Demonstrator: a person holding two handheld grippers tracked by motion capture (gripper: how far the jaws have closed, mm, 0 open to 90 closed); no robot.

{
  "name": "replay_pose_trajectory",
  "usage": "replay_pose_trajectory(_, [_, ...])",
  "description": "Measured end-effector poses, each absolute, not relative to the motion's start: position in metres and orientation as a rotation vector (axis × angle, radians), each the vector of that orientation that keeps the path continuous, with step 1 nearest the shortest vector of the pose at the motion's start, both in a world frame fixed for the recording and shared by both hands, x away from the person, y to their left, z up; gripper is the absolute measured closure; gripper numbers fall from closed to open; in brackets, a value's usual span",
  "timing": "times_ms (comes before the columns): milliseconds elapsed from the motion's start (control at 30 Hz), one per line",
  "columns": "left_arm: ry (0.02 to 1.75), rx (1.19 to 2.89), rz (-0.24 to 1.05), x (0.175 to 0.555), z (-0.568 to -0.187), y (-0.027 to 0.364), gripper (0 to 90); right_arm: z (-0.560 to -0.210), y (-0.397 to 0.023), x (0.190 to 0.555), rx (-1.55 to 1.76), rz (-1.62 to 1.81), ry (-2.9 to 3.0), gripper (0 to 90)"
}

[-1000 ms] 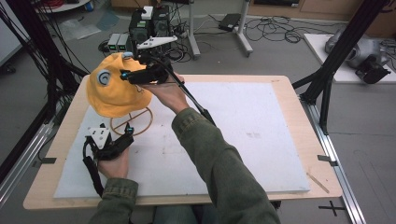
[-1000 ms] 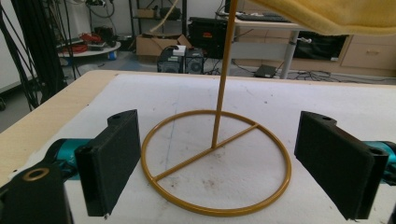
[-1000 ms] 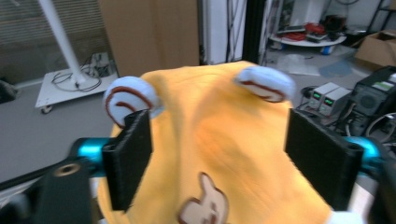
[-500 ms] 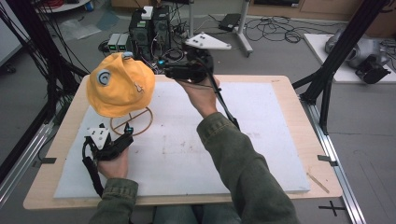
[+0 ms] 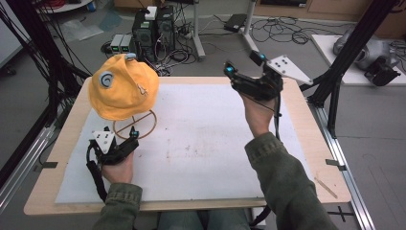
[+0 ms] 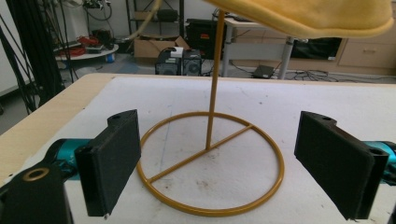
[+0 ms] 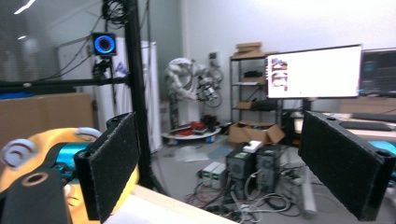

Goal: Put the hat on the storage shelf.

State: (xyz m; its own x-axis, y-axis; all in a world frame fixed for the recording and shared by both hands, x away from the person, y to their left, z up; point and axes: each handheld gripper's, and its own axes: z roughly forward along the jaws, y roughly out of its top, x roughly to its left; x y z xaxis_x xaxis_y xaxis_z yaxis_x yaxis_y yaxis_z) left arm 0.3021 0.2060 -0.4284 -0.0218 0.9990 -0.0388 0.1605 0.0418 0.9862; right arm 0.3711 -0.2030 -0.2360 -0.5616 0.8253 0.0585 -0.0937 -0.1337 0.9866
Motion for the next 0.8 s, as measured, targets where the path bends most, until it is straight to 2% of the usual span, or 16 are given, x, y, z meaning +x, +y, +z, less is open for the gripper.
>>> replay_pose_trajectory(100, [1.354,1.294,1.108,0.302,-0.428,0.203,14.9,-0.243,-0.217,0.365,0.859,1.764,1.444,12.6])
replay_pose_trajectory(333, [1.343,1.316,1.109,0.302,-0.429,0.197,14.9,-0.286,-0.259,0.344,0.924,1.675,1.437,12.6])
replay_pose_trajectory(800, [1.351,1.284,1.149,0.3,-0.428,0.199,14.9,-0.361,-0.292,0.325,1.081,1.57,1.411,12.5])
